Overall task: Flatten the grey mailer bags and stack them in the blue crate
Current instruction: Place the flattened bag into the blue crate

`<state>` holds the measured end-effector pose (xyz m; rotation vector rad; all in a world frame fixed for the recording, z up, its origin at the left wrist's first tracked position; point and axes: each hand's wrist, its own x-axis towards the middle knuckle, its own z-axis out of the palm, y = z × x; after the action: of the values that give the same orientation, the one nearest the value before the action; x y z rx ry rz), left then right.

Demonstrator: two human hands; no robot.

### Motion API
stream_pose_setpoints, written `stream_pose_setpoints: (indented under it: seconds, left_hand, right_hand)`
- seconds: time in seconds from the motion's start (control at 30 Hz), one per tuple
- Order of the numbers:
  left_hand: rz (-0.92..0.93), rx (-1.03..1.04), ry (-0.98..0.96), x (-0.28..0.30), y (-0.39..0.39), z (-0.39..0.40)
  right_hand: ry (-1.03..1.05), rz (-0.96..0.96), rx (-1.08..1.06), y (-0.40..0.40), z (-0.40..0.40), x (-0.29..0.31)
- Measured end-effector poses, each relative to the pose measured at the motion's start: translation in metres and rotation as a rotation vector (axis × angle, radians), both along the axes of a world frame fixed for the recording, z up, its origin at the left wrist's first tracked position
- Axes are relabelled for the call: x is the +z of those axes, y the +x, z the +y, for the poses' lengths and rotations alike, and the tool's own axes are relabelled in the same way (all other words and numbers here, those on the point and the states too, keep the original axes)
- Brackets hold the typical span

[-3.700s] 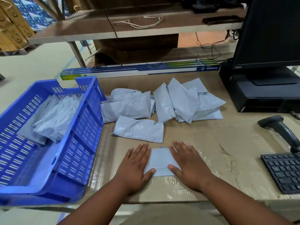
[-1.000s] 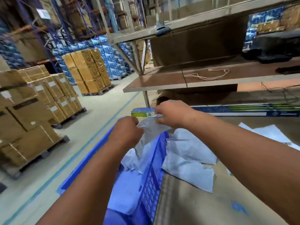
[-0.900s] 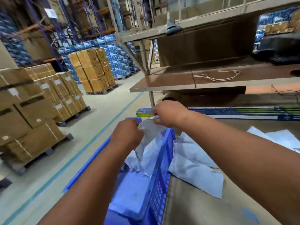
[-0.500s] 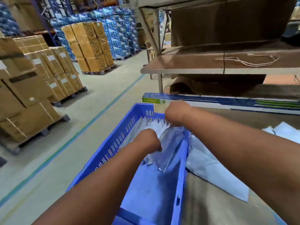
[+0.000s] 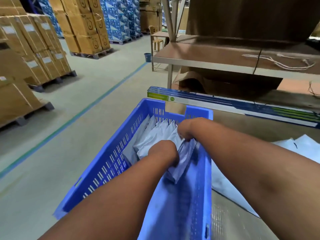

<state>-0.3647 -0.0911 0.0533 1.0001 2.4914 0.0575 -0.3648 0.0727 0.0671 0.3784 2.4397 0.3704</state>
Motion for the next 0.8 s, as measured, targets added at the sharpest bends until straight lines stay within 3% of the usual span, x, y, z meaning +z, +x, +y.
stream_pose_setpoints:
  seconds: [0.17,0.5,0.8]
  left_hand:
    - [0.088,0.047,0.073,-0.001,-0.003,0.002]
    - [0.094,0.101,0.112,0.006,0.001,0.007]
    - [0.281,-0.044,0.304,0.076,0.025,0.026]
  right_hand:
    - [-0.01,0.122,0.031,-0.002,0.002,0.008]
    - [-0.017,0.166,-0.006,0.017,0.003,0.033]
    - [-0.05,0.556,-0.032,0.107,0.024,0.103]
